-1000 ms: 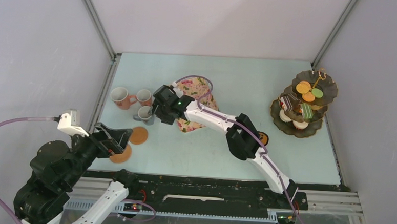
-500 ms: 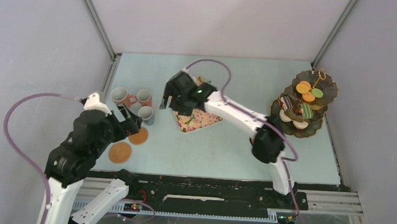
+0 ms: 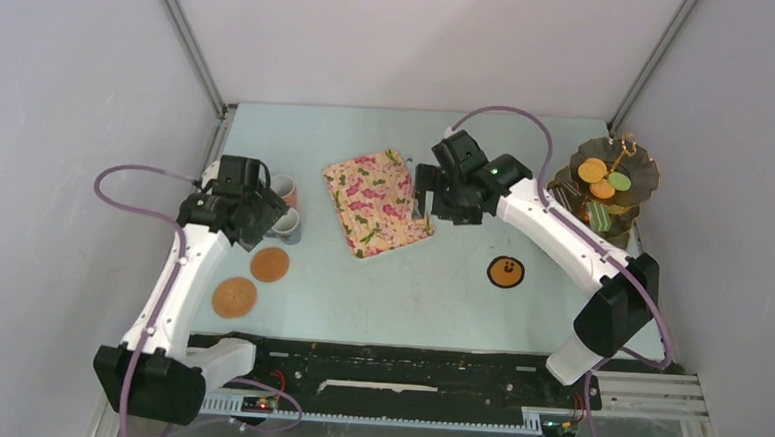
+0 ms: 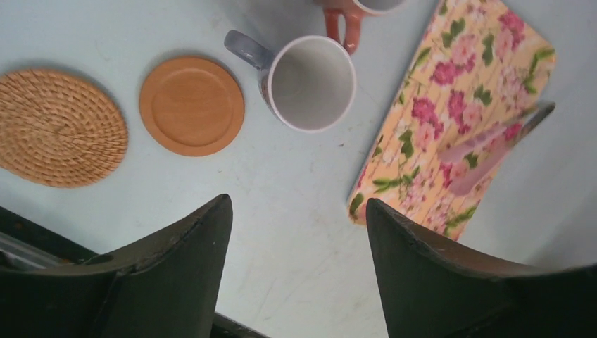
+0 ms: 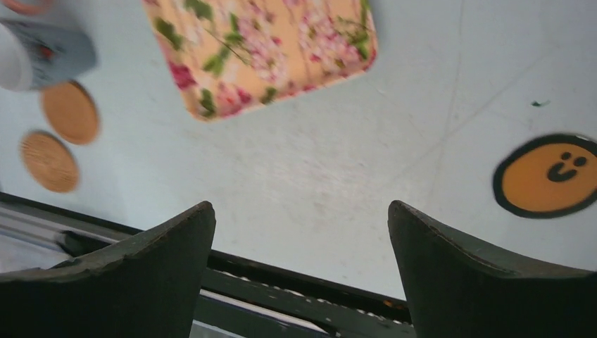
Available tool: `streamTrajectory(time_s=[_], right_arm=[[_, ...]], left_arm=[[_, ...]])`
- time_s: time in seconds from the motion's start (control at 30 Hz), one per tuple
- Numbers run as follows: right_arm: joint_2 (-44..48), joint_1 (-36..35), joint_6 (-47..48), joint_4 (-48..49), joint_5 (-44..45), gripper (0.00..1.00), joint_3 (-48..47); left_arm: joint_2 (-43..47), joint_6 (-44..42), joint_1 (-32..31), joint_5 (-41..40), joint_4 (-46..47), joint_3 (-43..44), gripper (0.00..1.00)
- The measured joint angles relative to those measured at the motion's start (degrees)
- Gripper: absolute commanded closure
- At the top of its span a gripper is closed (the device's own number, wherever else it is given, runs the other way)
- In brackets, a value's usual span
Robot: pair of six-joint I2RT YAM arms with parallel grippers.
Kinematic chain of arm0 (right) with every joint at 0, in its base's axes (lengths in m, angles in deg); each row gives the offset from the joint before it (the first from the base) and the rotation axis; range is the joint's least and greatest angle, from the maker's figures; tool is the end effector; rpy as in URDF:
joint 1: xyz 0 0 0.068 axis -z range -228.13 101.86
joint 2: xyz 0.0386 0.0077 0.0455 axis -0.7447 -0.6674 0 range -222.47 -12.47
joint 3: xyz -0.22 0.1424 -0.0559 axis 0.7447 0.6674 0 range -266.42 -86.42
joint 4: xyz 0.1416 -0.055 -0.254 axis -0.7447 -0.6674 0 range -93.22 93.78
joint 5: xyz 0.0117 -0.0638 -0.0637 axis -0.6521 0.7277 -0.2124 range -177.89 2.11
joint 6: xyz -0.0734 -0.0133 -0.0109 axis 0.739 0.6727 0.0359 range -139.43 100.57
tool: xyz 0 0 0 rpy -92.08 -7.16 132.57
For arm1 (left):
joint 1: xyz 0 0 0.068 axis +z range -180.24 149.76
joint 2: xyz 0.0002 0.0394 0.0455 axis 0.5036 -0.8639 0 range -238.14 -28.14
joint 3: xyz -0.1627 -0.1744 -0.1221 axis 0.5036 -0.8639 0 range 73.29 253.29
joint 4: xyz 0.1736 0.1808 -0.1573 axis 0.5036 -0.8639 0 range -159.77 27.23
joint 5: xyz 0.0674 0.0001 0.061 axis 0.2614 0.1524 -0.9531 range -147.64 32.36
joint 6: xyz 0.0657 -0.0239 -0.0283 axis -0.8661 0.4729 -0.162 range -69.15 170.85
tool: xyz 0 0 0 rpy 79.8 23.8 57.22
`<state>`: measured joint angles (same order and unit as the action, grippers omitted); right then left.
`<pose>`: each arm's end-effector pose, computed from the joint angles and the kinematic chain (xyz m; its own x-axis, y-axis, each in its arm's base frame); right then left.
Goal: Serve the afternoon tea
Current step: Pick up the cup at the center of the board.
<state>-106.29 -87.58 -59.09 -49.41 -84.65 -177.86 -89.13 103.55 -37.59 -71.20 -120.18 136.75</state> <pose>0.3103 0.2506 0.3067 -0.8795 0.1015 -0.4650 -0.0629 0.9437 0.3249 0.2510 -0.0172 0.3008 -0.4848 -0.7172 -0.5006 -0.6514 0.6780 -0.3406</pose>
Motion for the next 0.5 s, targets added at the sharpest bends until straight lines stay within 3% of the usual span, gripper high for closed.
streamTrajectory(time_s=[0.23, 0.5], right_arm=[[1.7, 2.1, 6.3, -0.7, -3.1, 0.06, 8.0], [2.1, 5.9, 9.5, -0.5, -6.0, 0.07, 8.8]], left_arm=[[-5.9, 10.5, 5.2, 3.2, 9.0, -7.4, 0.33], [-11.8, 17.0, 6.8, 5.0, 16.6, -11.8, 0.4]])
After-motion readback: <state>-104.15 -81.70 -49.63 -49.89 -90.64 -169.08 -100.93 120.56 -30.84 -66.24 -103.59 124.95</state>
